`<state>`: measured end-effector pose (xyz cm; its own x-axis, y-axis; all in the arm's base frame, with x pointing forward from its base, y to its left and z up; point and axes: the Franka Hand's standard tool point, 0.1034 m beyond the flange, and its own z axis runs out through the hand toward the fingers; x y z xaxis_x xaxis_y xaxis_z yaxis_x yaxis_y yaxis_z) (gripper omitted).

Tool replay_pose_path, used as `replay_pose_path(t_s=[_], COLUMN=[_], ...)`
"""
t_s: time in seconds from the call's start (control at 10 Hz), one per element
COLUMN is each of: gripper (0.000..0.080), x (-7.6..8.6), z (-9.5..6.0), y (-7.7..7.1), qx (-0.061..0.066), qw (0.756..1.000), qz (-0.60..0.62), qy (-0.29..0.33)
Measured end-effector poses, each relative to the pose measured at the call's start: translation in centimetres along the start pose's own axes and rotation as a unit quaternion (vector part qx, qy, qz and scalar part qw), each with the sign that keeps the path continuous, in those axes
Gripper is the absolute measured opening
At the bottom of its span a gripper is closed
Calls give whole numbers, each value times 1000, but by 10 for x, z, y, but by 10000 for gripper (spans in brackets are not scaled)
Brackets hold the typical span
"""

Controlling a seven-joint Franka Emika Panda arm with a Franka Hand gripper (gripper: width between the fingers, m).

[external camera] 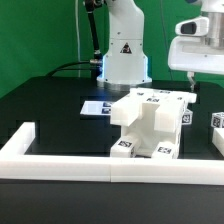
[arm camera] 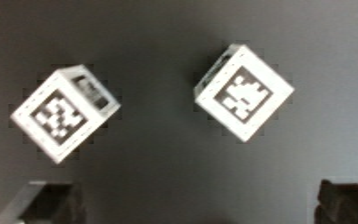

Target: Assemble chair

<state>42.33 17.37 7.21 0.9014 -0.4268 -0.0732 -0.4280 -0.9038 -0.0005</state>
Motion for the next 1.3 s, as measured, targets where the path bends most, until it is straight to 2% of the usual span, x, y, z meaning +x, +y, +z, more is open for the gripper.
replay_pose_path(t_s=[0.6, 0.8, 1.0, 1.3], gripper=[649, 649, 649, 649], x=[-3, -4, -4, -6], z=[2, 4, 3, 5], y=[0, -6, -4, -8], qx=[-2, 2, 1, -2], qw=[1000, 997, 996, 981], qz=[-26, -76, -86, -196], qy=[0, 7, 7, 8])
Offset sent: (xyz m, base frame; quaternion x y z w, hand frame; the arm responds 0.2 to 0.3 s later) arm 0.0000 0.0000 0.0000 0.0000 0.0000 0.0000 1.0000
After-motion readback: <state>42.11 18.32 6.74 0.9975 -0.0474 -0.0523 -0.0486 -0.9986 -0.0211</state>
